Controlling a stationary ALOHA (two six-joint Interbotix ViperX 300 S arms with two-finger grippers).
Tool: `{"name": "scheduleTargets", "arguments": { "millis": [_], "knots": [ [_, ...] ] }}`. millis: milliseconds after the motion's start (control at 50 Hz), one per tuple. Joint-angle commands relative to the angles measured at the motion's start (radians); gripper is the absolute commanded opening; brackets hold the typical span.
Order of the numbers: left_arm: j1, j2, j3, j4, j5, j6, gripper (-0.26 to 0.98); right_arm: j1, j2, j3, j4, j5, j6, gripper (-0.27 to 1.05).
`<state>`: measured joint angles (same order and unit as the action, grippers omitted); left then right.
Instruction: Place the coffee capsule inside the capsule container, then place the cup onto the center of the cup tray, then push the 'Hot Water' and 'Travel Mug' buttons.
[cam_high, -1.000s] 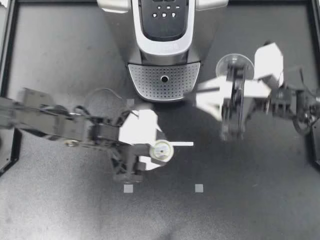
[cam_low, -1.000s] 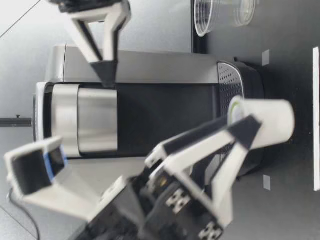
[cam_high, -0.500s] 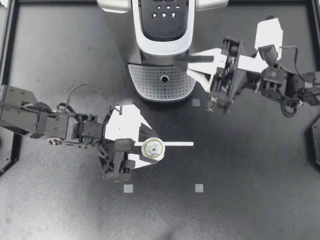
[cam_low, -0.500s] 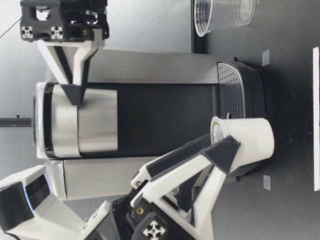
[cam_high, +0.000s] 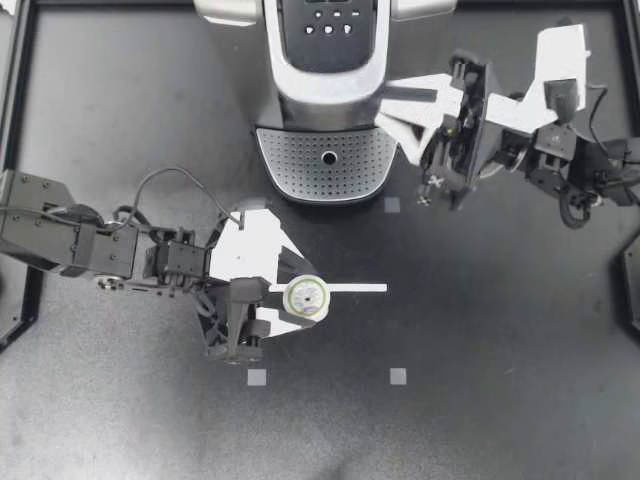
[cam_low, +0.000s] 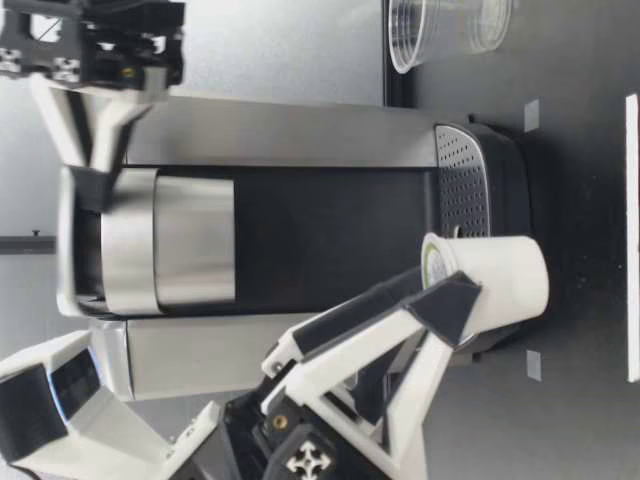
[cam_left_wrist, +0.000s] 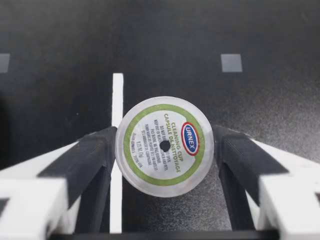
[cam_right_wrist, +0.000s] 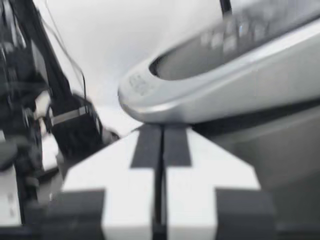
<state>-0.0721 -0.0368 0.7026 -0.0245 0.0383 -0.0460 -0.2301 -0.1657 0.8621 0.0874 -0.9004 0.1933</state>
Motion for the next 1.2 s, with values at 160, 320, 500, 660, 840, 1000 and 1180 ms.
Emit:
{"name": "scheduleTargets", "arguments": {
  "millis": [160, 320, 500, 660, 840, 1000, 1180],
  "knots": [
    [-0.002, -0.029, -0.02, -0.002, -0.009, 0.0, 0.47, -0.04, -0.052, -0.094, 0.002, -0.054, -0.006, 0.07],
    [0.0, -0.032, -0.017, -0.002, -0.008, 0.0, 0.47, -0.066, -0.057, -0.12, 0.0, -0.017, -0.003, 0.07],
    [-0.002, -0.034, -0.018, -0.002, -0.008, 0.002, 0.47, -0.104, -0.061, -0.155, -0.002, 0.069, -0.005, 0.07],
    [-0.002, -0.034, -0.02, -0.002, -0.009, 0.003, 0.47, -0.152, -0.067, -0.175, -0.006, 0.087, -0.005, 0.07],
    [-0.002, -0.04, -0.02, -0.002, -0.008, 0.005, 0.47, -0.202, -0.083, -0.193, -0.014, 0.117, -0.003, 0.07],
    [-0.002, -0.049, -0.026, 0.002, -0.008, 0.011, 0.47, -0.244, -0.069, -0.218, -0.014, 0.175, -0.005, 0.07],
    [-0.002, -0.069, -0.051, 0.009, 0.008, 0.018, 0.47, -0.278, -0.052, -0.242, -0.015, 0.183, -0.003, 0.07]
  ]
}}
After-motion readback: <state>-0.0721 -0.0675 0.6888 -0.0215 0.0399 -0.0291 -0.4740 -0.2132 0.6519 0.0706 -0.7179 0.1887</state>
